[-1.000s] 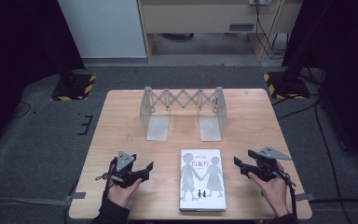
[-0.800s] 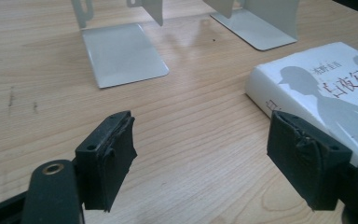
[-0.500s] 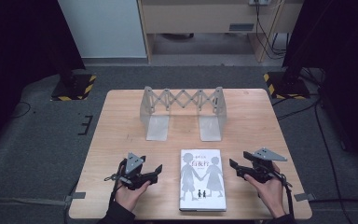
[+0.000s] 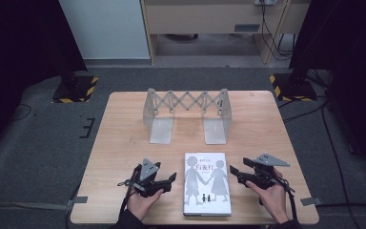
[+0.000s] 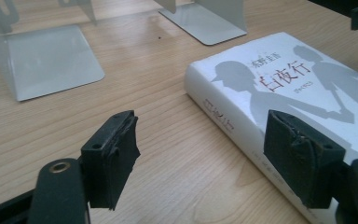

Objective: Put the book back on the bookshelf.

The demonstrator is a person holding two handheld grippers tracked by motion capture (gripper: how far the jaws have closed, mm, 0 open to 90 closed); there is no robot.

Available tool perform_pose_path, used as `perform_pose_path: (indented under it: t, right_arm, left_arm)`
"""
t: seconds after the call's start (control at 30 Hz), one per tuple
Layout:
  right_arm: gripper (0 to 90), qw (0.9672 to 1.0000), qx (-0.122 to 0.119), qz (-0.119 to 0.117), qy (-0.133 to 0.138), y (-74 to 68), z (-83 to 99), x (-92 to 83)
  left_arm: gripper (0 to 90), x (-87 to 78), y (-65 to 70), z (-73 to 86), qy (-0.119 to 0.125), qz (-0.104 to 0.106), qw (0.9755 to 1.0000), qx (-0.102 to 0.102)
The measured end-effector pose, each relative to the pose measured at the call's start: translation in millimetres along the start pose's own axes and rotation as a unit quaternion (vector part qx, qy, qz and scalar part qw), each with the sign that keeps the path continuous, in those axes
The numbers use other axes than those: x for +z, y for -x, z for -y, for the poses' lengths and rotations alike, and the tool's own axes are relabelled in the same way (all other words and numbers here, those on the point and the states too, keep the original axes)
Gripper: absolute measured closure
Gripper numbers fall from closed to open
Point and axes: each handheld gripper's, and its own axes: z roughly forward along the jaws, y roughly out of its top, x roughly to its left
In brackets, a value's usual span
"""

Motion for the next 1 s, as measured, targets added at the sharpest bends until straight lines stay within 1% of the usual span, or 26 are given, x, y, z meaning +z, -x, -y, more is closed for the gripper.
perform_pose_path:
  t: [0.03, 0.2, 0.23, 0.27, 0.4, 0.5, 0.7, 0.77, 0.83, 1.0]
  right_arm:
    - [28.6, 1.0000, 0.003, -0.003, 0.000, -1.4, 0.6, 0.9]
    - [28.8, 0.9999, -0.002, -0.011, -0.006, -5.9, 4.4, 6.0]
    - [28.9, 0.9998, -0.002, -0.015, -0.009, -8.2, 5.3, 7.4]
    - [29.0, 0.9998, -0.004, -0.015, -0.009, -8.5, 5.6, 7.9]
    - [29.2, 0.9997, -0.003, -0.022, -0.011, -10.8, 7.8, 10.9]
    - [29.3, 0.9996, -0.003, -0.024, -0.014, -12.2, 9.5, 12.6]
    - [29.4, 0.9994, -0.001, -0.029, -0.020, -14.7, 11.6, 16.5]
    - [29.4, 0.9991, -0.003, -0.032, -0.026, -15.6, 13.4, 18.9]
    - [29.4, 0.9991, -0.001, -0.032, -0.026, -16.2, 13.8, 19.6]
    - [28.9, 0.9986, -0.004, -0.040, -0.036, -19.0, 16.5, 23.9]
  left_arm:
    - [26.2, 1.4, 2.7, -0.1, -0.001, 0.003, 1.0000, 0.000]
    - [28.1, 6.6, 11.4, 1.2, -0.009, 0.012, 0.9998, 0.012]
    - [28.7, 7.4, 12.5, 1.5, -0.011, 0.013, 0.9998, 0.013]
    - [28.9, 7.9, 13.4, 1.8, -0.011, 0.014, 0.9998, 0.013]
    - [29.8, 11.3, 18.1, 3.8, -0.018, 0.021, 0.9994, 0.020]
    - [30.0, 13.5, 22.5, 5.5, -0.018, 0.032, 0.9992, 0.016]
    - [30.2, 18.4, 31.2, 7.2, -0.028, 0.045, 0.9982, 0.028]
    - [30.2, 21.2, 34.6, 8.1, -0.036, 0.047, 0.9976, 0.035]
    - [30.2, 22.5, 36.1, 8.7, -0.038, 0.049, 0.9974, 0.037]
    - [29.9, 25.3, 39.6, 8.9, -0.037, 0.060, 0.9971, 0.029]
